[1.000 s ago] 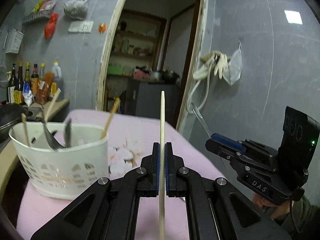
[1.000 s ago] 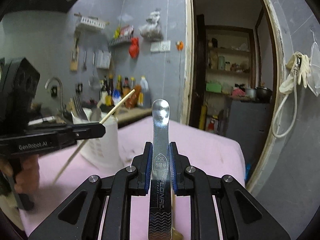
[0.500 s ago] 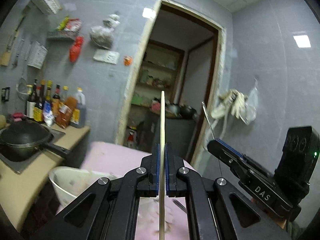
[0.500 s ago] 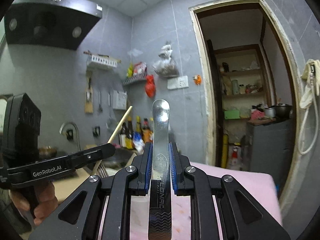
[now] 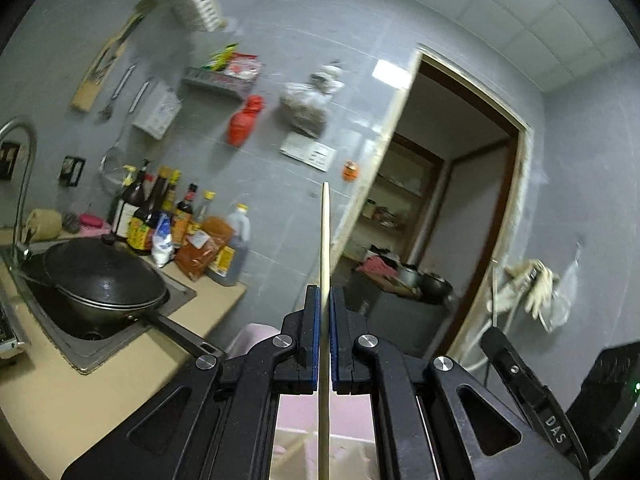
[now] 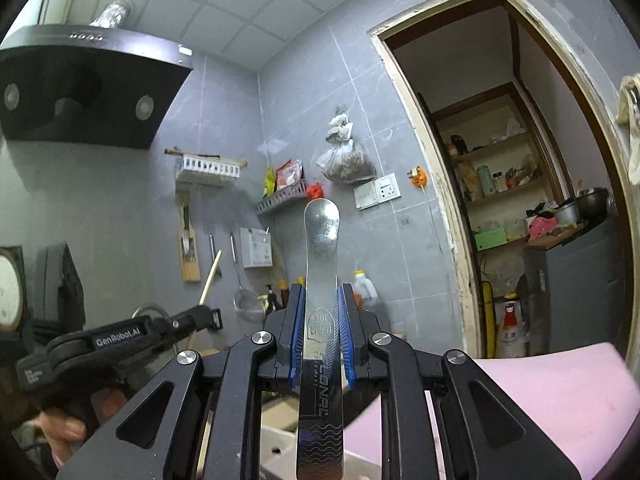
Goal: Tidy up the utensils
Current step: 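Lift the knife and chopstick and carry them over the white basket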
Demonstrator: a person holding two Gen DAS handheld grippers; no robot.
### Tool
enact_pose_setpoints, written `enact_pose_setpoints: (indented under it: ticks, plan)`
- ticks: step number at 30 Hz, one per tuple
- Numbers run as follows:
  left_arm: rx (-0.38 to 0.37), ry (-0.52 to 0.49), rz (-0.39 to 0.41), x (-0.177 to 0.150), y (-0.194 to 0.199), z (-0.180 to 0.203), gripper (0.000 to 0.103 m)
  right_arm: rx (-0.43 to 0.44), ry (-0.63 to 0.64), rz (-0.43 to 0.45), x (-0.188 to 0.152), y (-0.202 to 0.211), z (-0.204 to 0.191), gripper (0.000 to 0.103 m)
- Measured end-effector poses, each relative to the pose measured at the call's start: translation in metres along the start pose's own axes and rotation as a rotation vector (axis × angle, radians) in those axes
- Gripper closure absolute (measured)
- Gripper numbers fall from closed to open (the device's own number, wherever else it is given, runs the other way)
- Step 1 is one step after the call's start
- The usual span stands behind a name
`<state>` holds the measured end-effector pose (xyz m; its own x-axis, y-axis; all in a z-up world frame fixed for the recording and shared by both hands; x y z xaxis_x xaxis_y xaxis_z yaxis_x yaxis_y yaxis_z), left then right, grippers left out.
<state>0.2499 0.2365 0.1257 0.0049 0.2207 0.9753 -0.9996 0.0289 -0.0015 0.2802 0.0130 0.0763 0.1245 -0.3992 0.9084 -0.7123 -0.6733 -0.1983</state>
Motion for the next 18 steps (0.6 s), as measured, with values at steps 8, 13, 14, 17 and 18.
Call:
enact_pose_setpoints:
  ticks: [8,13,14,17,18]
  plan:
    - [0.009,0.061,0.036,-0.010,-0.008,-0.027,0.101,-0.019,-0.045,0.059,-0.015,-0.016,0.013,0.089]
    - [0.017,0.068,0.078,-0.017,-0.012,-0.025,0.101,-0.019,-0.069,0.071,-0.022,-0.017,0.024,0.089]
    - [0.022,0.066,0.084,-0.018,-0.013,-0.025,0.101,-0.018,-0.074,0.071,-0.023,-0.018,0.026,0.089]
    - [0.036,0.064,0.107,-0.022,-0.014,-0.021,0.101,-0.015,-0.080,0.070,-0.023,-0.019,0.028,0.089]
    - [0.044,0.061,0.114,-0.023,-0.014,-0.019,0.101,-0.015,-0.079,0.071,-0.023,-0.019,0.028,0.089]
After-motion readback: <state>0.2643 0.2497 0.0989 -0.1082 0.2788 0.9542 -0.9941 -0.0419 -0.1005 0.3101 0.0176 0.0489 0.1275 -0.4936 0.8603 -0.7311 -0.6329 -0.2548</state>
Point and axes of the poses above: each gripper's, at about its wrist camera, not at the fingertips, and y roughly against the way its jaws point, z to its right, x to its top, the point moved 5 cm from there along -y, roughly the way its jaws point, and after that the axes turned 11 degrees about -y, right-handed, at the moved point
